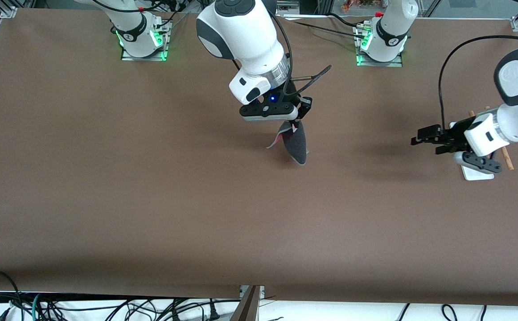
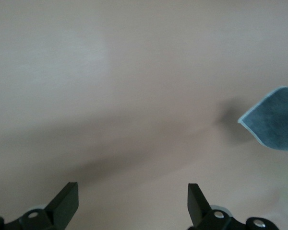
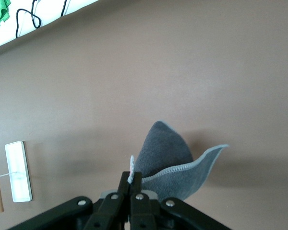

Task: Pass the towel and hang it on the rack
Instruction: 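Reach the left gripper to the hanging towel and grasp it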

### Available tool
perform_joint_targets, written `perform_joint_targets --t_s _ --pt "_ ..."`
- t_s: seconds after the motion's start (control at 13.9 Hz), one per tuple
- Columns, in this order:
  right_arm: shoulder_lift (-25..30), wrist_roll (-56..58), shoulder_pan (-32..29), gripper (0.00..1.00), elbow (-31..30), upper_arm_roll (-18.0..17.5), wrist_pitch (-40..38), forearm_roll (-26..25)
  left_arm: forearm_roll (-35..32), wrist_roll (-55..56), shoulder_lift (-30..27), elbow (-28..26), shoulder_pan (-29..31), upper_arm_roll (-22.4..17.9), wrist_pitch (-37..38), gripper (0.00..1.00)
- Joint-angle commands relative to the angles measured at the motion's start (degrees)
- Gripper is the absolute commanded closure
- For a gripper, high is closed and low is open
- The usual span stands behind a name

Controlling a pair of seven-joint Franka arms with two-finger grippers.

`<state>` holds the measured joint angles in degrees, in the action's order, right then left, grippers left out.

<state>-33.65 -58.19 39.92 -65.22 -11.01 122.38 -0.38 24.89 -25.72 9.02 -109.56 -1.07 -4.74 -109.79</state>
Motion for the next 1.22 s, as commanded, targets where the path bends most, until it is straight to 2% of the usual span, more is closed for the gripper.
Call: perform_joint_targets --t_s 0.0,0.29,0.5,0.72,0.79,1.01,1.15 --pt "-0.1 -0.1 0.0 1.0 0.6 -0.2 0.1 0.4 7.1 -10.1 -1.7 -8.0 0.0 3.1 -8.1 0.0" --pt "-0.1 0.1 0.0 1.0 0.6 -0.2 0.2 0.4 18.9 -21.2 -0.2 -13.9 -0.2 13.2 -19.7 0.0" --pt "-0.1 0.0 0.0 1.0 0.6 -0.2 0.2 0.4 21.2 -29.0 2.0 -15.2 -0.6 20.7 -27.5 0.0" --pt "-0.1 0.0 -0.1 1.0 0.6 -0.2 0.2 0.4 23.3 -31.1 2.2 -18.9 -0.8 28.1 -32.8 0.0" --pt "-0.1 0.1 -0.1 1.0 0.6 -0.2 0.2 0.4 24.5 -31.1 2.0 -19.3 -0.9 30.0 -32.8 0.0" --pt "-0.2 0.2 0.0 1.0 0.6 -0.2 0.7 0.4 25.3 -31.1 1.3 -19.9 -0.9 32.2 -33.3 0.0" --pt "-0.1 0.2 0.0 1.0 0.6 -0.2 0.7 0.4 25.3 -30.9 1.6 -19.6 -1.0 34.3 -36.8 0.0"
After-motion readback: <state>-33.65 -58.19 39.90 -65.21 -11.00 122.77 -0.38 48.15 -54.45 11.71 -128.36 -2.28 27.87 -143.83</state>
